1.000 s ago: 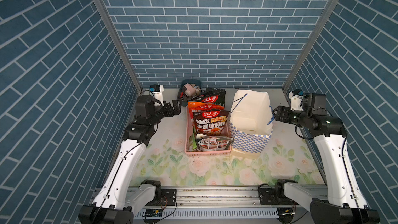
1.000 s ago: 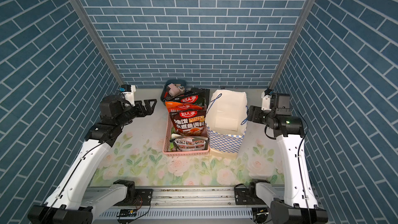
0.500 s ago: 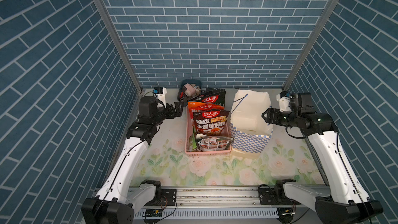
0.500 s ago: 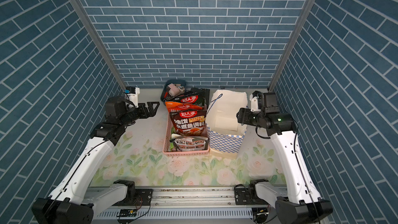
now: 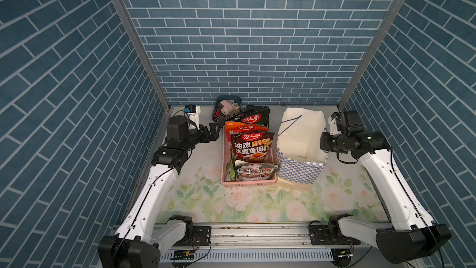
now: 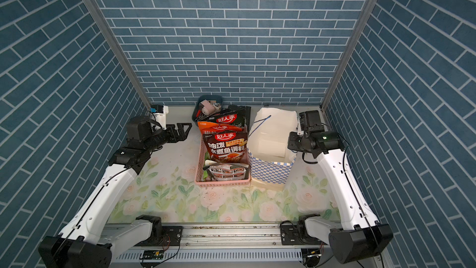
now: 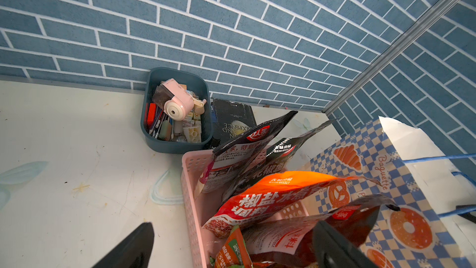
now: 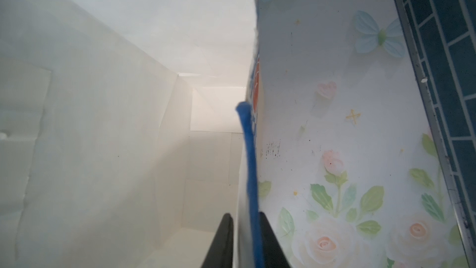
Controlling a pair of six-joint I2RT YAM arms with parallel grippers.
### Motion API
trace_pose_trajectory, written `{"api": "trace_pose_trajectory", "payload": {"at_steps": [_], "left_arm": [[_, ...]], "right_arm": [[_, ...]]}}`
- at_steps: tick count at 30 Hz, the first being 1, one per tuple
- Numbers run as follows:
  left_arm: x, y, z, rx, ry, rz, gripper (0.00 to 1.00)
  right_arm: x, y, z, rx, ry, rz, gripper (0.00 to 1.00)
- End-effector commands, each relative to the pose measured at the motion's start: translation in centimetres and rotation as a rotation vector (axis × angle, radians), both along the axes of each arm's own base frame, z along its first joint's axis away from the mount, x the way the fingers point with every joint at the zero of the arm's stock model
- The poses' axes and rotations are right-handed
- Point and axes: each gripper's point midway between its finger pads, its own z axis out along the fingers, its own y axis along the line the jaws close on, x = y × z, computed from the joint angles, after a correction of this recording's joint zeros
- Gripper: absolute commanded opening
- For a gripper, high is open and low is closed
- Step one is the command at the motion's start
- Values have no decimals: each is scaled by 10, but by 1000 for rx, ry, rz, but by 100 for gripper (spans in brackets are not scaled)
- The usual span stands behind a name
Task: Place the condiment packets inside the bag
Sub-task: Adjust the paper bag at the center of the board.
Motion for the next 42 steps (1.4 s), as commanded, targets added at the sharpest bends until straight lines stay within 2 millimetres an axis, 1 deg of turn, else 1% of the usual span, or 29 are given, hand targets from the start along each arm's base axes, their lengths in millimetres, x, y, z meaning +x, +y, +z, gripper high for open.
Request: {"api": "trace_pose_trajectory", "payload": {"at_steps": [1,4,6,10,12,16,18,20,22,23,24,26,28,30,32,35,40,42], "left_arm": [[-5,-3,6,9,-20,-20,100],[-5,-2,9,11,-26,-16,100],[-6,-2,11,15,-30,-15,100],[-6,0,12,23,-37,-11,100],[-4,0,10,24,-36,-8,100],[-3,-2,8,17,-29,-14,100],[-3,-2,8,16,-28,-13,100],[-4,-1,9,20,-31,-9,100],[-4,1,10,27,-32,-1,100],[-4,1,11,31,-34,1,100],[-4,2,11,32,-32,2,100],[-3,2,12,35,-33,3,100],[-2,1,12,34,-32,3,100],[-1,1,13,31,-34,2,100],[1,1,12,29,-34,6,100],[3,2,13,26,-37,17,100],[5,9,19,25,-56,61,100],[4,11,22,23,-67,74,100]], "right_arm": [[-7,-7,-3,-54,40,7,1],[-13,-11,3,-88,67,29,0],[-20,-11,4,-103,92,59,0],[-36,-3,-1,-93,136,168,0],[-39,-1,-5,-94,139,201,0],[-35,7,-14,-70,103,242,0],[-32,3,-18,-90,98,227,0],[-28,-7,-18,-136,108,179,0],[-27,-21,-14,-186,116,114,6],[-27,-26,-11,-205,116,89,19],[-28,-30,-8,-222,115,66,28],[-29,-38,0,-246,102,27,39],[-31,-40,7,-246,84,15,50],[-31,-33,17,-206,52,40,60],[-31,-23,29,-157,7,79,66],[-33,-14,58,-115,-81,129,71],[-39,-11,114,-104,-249,177,74],[-41,-8,125,-101,-291,207,75]]}}
